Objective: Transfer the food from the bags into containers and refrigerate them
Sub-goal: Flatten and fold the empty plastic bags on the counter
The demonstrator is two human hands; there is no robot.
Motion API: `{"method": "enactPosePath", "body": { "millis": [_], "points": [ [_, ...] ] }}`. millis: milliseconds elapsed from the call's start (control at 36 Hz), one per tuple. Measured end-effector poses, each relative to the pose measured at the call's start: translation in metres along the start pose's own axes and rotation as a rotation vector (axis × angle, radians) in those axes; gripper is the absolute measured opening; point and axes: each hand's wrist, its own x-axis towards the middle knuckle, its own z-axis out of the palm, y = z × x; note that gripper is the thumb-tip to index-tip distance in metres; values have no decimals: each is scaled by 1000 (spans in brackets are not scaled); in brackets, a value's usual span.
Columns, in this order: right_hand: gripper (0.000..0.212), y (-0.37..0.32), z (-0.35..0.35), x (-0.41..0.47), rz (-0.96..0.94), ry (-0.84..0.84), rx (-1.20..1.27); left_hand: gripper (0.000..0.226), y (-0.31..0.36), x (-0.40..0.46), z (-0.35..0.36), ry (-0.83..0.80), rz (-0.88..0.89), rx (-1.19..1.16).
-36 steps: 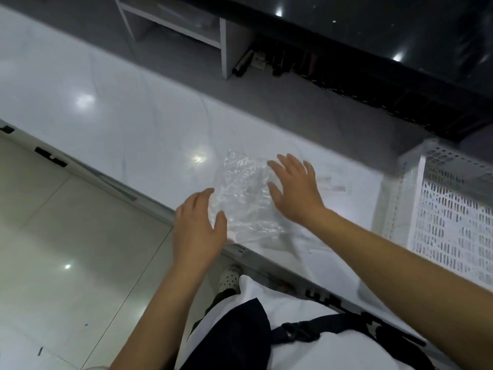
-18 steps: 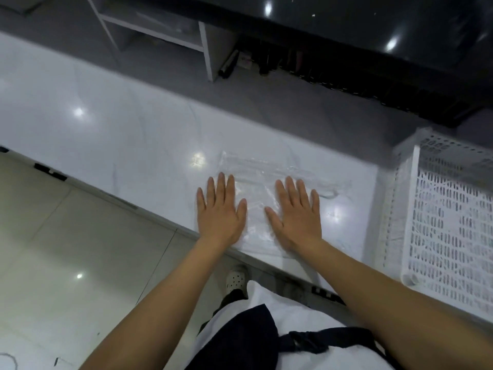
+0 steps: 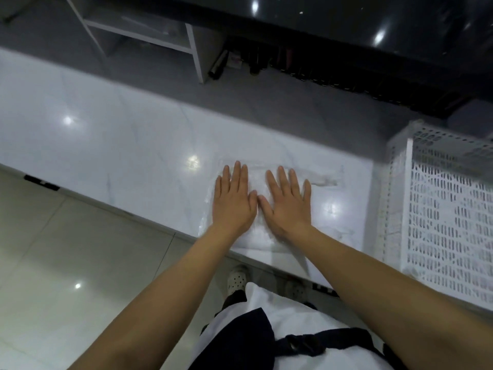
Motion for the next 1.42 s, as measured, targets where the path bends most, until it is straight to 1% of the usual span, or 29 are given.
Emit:
{"method": "enactPosePath", "body": {
  "millis": [83, 194, 417, 667, 722, 778, 833, 917, 972, 1056, 1111, 1167, 1250, 1333, 1417],
  "points": [
    [70, 1, 0, 0, 28, 6, 12, 75, -12, 7, 6, -21, -27, 75],
    [71, 15, 1, -3, 31, 25, 11, 82, -28, 13, 3, -14, -12, 98],
    [74, 65, -1, -13, 95, 43, 9, 84, -41, 13, 1, 10, 4, 86],
    [74, 71, -3, -15, 114, 27, 21, 85, -66, -1, -8, -10, -19, 113],
    [73, 70, -7, -17, 116, 36, 42, 83, -71, -8, -14, -20, -49, 44],
    [71, 67, -11, -21, 93, 78, 41, 79, -76, -21, -21, -2, -97, -98],
    [71, 59, -15, -26, 14, 121, 17, 74, -77, -44, -28, 73, -144, -257],
    [70, 40, -19, -30, -129, 132, -2, 65, -73, -88, -32, 216, -258, -545],
    [70, 25, -19, -30, -218, 127, -30, 51, -69, -115, -29, 263, -374, -725],
    [69, 5, -15, -27, -309, 68, -67, 31, -62, -136, -21, 230, -579, -971],
    [69, -1, -7, -27, -323, -6, -92, 28, -58, -141, -17, 196, -660, -1130],
    [69, -2, 2, -28, -311, -62, -102, 30, -56, -142, -15, 171, -673, -1206],
    [66, -1, 8, -31, -291, -56, -73, 32, -57, -137, -16, 183, -634, -1244],
    [66, -2, 8, -31, -287, -55, -47, 40, -59, -130, -22, 136, -562, -1185],
    [65, -2, 8, -31, -293, -45, -32, 56, -64, -124, -30, 40, -436, -1130]
  ]
}}
